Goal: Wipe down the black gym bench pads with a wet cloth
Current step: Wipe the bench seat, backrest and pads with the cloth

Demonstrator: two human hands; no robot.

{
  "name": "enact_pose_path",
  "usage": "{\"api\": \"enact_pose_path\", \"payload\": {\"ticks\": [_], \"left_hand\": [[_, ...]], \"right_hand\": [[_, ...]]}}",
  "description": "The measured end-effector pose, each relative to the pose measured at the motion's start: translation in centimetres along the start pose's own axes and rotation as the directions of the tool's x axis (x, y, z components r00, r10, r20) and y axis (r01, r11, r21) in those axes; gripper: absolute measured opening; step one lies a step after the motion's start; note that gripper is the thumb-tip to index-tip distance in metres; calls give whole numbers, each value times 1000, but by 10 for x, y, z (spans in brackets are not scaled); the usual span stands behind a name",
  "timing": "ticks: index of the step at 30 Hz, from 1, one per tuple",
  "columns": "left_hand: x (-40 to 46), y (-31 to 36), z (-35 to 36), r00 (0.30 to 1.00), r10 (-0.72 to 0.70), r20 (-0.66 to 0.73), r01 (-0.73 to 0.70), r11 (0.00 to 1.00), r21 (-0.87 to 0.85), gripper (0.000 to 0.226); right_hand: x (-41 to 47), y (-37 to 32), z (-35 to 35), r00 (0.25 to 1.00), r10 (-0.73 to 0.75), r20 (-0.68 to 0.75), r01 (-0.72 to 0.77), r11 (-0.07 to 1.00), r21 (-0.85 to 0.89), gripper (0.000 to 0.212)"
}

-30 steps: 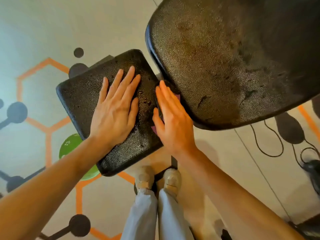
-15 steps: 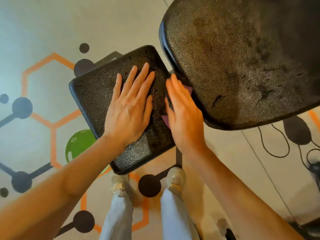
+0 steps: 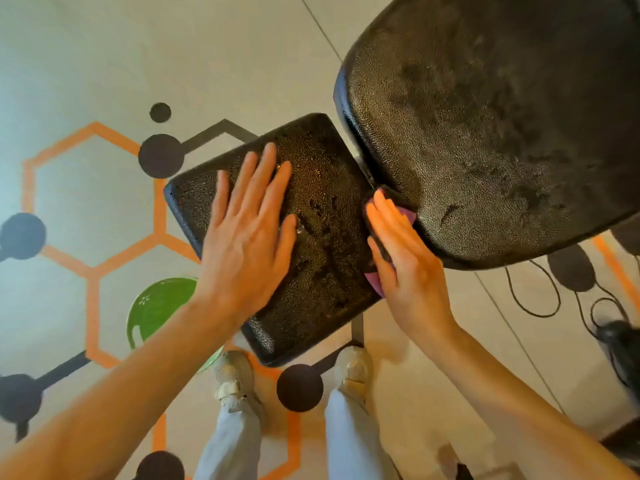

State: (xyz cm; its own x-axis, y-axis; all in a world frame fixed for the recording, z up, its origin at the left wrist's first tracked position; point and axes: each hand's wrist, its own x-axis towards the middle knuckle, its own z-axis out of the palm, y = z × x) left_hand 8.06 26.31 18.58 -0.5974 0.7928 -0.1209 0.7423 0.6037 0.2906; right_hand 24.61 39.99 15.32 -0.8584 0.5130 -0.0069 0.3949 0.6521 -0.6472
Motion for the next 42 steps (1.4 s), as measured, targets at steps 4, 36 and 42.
{"api": "enact_pose_path", "payload": {"ticks": [4,36,42], "left_hand": [[-12,-18,-1,994,-98,-53,95,994,-44,58],[-9,-15,3,983,-138,-120,126,987,-99,53],[-10,-14,3,984,-130,-122,120,989,-83,53]], "right_hand": [[97,-20,15,1000,-14,-1,14,998,-65,45],[39,-24,2,988,-117,103,129,983,-127,46],[158,-42,38,988,-127,86,141,974,-177,45]]}}
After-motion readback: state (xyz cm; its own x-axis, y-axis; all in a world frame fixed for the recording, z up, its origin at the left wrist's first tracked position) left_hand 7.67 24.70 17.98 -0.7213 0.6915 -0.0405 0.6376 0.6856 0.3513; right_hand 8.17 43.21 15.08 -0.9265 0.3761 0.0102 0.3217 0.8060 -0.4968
